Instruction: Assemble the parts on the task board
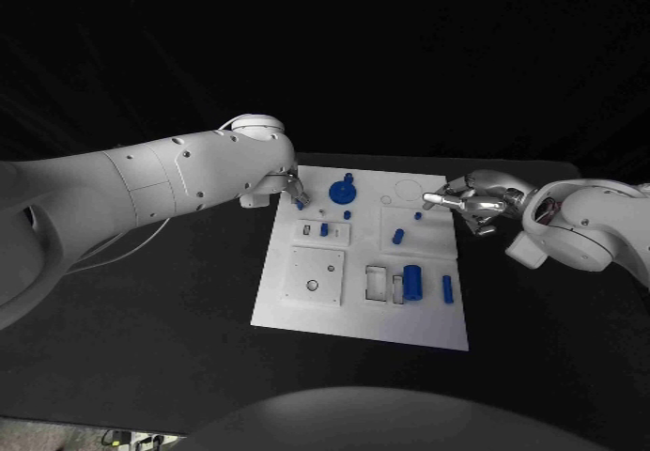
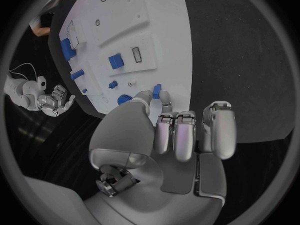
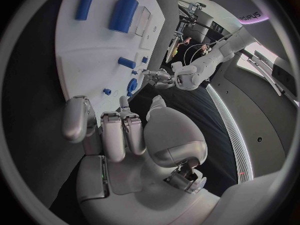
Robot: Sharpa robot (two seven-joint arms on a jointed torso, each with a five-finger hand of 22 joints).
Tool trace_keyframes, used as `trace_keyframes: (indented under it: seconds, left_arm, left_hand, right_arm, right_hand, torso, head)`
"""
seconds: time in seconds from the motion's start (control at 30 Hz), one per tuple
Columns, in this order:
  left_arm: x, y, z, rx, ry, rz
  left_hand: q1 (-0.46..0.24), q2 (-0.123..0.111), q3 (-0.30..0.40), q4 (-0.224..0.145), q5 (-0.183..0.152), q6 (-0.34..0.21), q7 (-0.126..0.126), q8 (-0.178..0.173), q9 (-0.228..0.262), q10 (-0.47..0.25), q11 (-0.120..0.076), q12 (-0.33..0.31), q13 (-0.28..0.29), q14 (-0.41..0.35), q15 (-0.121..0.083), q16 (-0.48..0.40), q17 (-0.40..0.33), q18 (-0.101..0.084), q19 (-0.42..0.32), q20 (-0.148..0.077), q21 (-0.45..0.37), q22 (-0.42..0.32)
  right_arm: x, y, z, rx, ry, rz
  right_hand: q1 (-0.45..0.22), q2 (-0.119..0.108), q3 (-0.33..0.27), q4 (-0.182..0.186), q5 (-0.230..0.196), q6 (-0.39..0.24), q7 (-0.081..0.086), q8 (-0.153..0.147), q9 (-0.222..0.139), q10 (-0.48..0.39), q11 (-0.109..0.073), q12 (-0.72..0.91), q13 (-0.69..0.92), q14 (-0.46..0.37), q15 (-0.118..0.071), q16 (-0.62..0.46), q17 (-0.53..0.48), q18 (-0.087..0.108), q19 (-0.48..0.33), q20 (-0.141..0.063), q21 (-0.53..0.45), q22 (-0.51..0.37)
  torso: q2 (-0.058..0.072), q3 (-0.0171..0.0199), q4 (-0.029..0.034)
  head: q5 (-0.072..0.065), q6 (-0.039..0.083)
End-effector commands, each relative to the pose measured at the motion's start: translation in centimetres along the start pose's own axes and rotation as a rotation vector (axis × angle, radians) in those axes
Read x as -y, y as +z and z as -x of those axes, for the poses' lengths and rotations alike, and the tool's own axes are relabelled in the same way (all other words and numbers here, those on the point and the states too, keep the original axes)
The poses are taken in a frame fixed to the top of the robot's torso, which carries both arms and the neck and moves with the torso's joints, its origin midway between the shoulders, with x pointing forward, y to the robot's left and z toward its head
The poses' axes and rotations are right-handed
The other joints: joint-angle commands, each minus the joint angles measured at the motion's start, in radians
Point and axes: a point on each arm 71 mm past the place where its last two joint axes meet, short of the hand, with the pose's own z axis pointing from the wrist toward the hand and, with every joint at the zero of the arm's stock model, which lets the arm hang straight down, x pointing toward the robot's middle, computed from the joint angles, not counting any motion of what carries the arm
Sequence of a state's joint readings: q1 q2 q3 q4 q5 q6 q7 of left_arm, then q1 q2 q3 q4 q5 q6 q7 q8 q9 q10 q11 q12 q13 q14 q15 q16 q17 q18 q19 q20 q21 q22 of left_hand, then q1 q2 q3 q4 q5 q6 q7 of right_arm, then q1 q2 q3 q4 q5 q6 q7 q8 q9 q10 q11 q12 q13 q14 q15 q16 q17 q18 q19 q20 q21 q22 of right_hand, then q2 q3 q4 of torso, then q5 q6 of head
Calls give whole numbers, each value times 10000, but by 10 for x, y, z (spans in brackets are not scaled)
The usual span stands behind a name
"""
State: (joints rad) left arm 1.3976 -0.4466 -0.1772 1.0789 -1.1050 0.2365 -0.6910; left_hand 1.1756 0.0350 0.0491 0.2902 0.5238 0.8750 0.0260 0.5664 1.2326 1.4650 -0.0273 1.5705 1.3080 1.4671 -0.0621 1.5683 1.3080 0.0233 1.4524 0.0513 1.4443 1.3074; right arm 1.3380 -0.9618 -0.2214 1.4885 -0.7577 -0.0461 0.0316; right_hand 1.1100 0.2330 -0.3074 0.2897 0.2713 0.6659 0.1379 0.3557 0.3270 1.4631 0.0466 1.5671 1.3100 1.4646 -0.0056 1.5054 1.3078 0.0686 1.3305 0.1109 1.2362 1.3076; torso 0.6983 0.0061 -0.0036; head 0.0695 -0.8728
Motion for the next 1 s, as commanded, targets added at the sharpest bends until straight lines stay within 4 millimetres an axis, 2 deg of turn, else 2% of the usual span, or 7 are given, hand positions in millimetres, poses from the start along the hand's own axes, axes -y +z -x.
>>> trace_keyframes:
  seconds: [0.03, 0.07, 0.1, 0.2, 0.33, 0.77, 1.0]
  left_arm:
    - [3, 0, 0, -37, -83, -170]
    - [3, -1, 0, -36, -84, -170]
    - [3, -1, 0, -36, -84, -169]
    - [3, 0, 0, -46, -81, -164]
    - [2, 0, 0, -59, -86, -156]
    - [1, 0, -1, -83, -93, -123]
    - [1, -1, 0, 56, -208, -273]
  left_hand:
    - [236, -88, 590, 20, -891, -69, -39, -136, 62, 1058, -90, 3, 2628, 1037, -112, 25, 2628, 164, 23, -91, -54, 1902]
    - [270, -176, 931, 35, -1260, -65, -34, -181, 88, 1058, -92, 3, 2628, 1037, -116, 25, 2628, 164, 24, -107, -59, 1910]
    - [234, -310, 1276, 24, -1445, -42, -34, -219, 119, 1058, -83, 3, 2628, 1037, -114, 25, 2628, 164, 27, -109, -65, 1918]
    - [3, -712, 2185, 34, -1617, 36, -9, -303, 226, 1058, -59, 3, 2628, 1037, -100, 25, 2628, 169, 25, -104, -97, 1935]
    - [-211, -1009, 2771, 5, -1820, 77, 11, -382, 308, 1058, -60, 3, 2628, 1037, -78, 25, 2628, 169, 25, -80, -122, 1950]
    - [47, -1444, 3683, -166, -1899, 119, -5, -521, 431, 1058, -64, 3, 2628, 1037, -83, 25, 2628, 175, 22, -76, -171, 1974]
    - [457, -1719, 4202, -523, -1926, 213, -14, -728, 341, 1058, -77, 3, 2628, 1037, -99, 25, 2628, 180, 17, -90, -210, 1984]
  right_arm:
    - [0, 0, -2, -178, -56, 17]
    - [0, 0, -2, -177, -56, 17]
    - [0, 0, -2, -177, -56, 17]
    - [0, 0, -2, -175, -56, 21]
    - [0, 0, -2, -178, -56, 17]
    - [1, 1, -1, -150, -62, -6]
    - [1, 1, 0, -126, -66, -13]
  right_hand:
    - [64, 82, -38, -15, 68, 60, 2, 32, -6, 1077, 71, 37, 2608, 370, 56, -55, 1810, 134, -89, 14, -45, 1542]
    - [63, 83, -38, -14, 68, 61, 2, 32, -6, 1077, 71, 37, 2608, 369, 56, -56, 1809, 134, -87, 14, -43, 1543]
    - [63, 84, -38, -13, 68, 61, 2, 33, -6, 1077, 71, 37, 2608, 367, 56, -57, 1808, 133, -84, 14, -40, 1544]
    - [62, 86, -39, -11, 69, 63, 3, 33, -6, 1077, 71, 37, 2608, 366, 57, -58, 1806, 133, -86, 14, -42, 1543]
    - [62, 86, -39, -11, 69, 63, 3, 33, -6, 1077, 71, 37, 2608, 366, 57, -58, 1806, 133, -86, 14, -42, 1543]
    - [58, 93, -44, -4, 71, 68, 5, 35, -6, 1077, 73, 37, 2608, 368, 58, -56, 1809, 134, -88, 15, -46, 1543]
    - [58, 93, -44, -4, 71, 68, 5, 35, -6, 1077, 73, 37, 2608, 368, 58, -56, 1809, 134, -88, 15, -46, 1543]
  torso:
    - [1, -1, 1]
    - [2, -3, 3]
    - [1, -5, 3]
    - [-5, -2, 0]
    - [-4, -2, 1]
    - [-1, -4, -6]
    - [-6, -3, -8]
  head:
    - [1, 2]
    - [2, 2]
    - [3, 2]
    - [11, 2]
    - [17, 2]
    - [37, 2]
    - [58, 2]
